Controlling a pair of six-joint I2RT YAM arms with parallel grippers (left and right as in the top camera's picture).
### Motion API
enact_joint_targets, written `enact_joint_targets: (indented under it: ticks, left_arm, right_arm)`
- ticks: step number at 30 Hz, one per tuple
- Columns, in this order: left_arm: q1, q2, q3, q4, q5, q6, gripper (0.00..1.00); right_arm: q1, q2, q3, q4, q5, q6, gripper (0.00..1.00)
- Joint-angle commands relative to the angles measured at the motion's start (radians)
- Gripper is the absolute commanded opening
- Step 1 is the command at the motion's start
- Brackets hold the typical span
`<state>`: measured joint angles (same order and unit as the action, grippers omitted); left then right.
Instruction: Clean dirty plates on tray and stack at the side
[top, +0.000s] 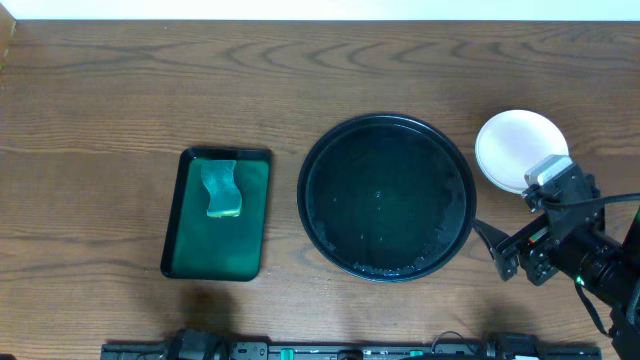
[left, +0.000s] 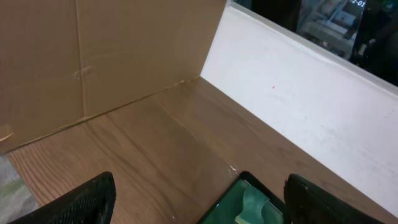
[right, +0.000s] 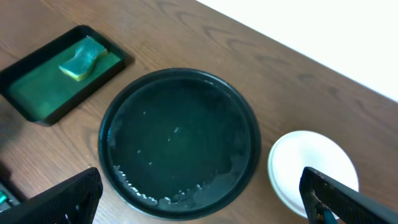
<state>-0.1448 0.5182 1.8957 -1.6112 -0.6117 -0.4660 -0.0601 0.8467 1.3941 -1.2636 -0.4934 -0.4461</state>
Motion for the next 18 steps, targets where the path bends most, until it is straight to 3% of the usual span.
enact_joint_targets:
  ticks: [1,8,18]
  left_arm:
    - [0.004,-0.007,0.005,-0.078,-0.001,0.021,0.87]
    - [0.004,-0.007,0.005,-0.078,-0.001,0.021,0.87]
    - [0.004,-0.007,0.005,-0.078,-0.001,0.021,0.87]
  right_arm:
    - [0.01,0.0,0.006,-0.012,-0.017,0.097,0.99]
    - [0.01,0.0,0.006,-0.016,-0.016,0.21,0.99]
    - [0.01,0.0,0.006,-0.008,0.034,0.203,0.99]
